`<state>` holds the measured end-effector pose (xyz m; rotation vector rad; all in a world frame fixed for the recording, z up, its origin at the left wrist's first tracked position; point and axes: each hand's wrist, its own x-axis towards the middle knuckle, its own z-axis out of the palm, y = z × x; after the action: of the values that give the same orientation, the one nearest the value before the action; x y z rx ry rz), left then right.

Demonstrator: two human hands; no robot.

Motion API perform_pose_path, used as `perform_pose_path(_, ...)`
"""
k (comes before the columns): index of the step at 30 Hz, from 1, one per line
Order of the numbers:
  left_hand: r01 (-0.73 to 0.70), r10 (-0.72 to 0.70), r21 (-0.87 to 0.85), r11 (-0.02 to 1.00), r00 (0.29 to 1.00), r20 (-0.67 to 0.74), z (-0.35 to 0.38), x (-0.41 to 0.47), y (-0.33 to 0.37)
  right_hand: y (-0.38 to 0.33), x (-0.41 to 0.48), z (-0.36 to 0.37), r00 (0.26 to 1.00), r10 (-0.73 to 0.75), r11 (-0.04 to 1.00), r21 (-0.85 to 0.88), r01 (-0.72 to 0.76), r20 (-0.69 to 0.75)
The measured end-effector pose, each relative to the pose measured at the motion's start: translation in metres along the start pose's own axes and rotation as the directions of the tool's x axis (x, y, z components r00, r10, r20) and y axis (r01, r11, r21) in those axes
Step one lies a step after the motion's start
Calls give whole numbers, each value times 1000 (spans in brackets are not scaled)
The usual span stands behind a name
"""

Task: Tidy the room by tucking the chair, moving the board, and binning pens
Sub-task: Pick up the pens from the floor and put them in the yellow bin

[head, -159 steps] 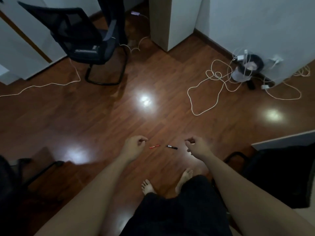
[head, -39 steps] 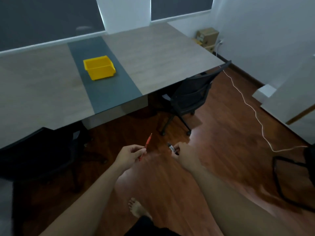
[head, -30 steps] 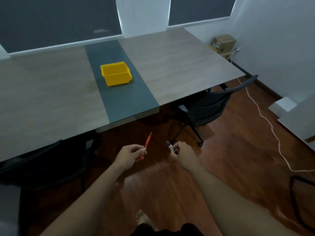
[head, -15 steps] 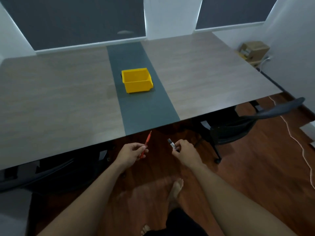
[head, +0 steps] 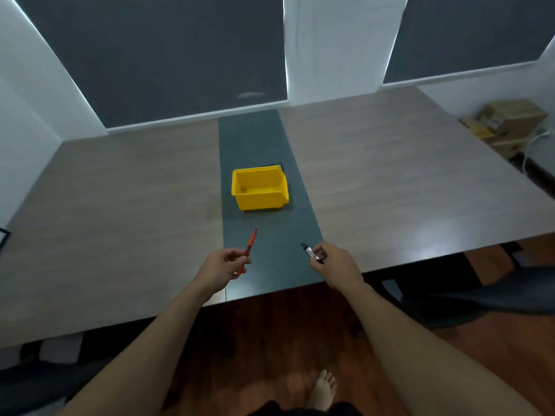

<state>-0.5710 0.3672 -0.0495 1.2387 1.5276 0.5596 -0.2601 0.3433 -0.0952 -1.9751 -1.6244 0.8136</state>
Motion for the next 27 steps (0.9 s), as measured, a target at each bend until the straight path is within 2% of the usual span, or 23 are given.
perform_pose_path(7, -18, 15, -49, 999, 999, -50, 8, 52, 25, 23, 75, -10, 1000, 8, 999, 46, -8, 11)
perform_pose_path(17, -7, -1, -85, 996, 996, -91, -21, 146, 28, -11, 177, 8, 996, -59, 998, 24, 58, 62)
perform_pose_path(27, -51, 51, 12, 999, 997, -57, -60, 263, 43, -55, 285, 23, 999, -32, 999, 17, 32, 23)
